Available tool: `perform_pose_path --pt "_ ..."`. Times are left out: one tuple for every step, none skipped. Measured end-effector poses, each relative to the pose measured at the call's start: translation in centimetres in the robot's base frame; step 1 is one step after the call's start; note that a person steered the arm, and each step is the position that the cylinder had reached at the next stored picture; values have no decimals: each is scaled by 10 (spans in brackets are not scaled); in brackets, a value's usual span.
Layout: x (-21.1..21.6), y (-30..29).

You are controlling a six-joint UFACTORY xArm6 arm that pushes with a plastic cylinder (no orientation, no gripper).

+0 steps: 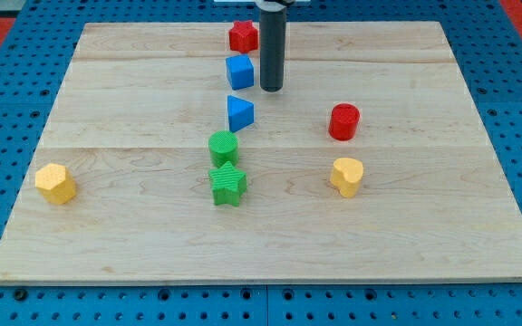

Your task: Slide the yellow hexagon to the right side of the board

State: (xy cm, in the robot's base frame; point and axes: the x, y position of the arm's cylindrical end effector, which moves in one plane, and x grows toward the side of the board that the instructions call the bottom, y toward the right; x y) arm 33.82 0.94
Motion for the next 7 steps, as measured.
perform_pose_path --pt "35 4" --pt "74 32" --pt "95 55" --pt "102 77" --pt "126 91" --pt "140 92" --pt "136 102"
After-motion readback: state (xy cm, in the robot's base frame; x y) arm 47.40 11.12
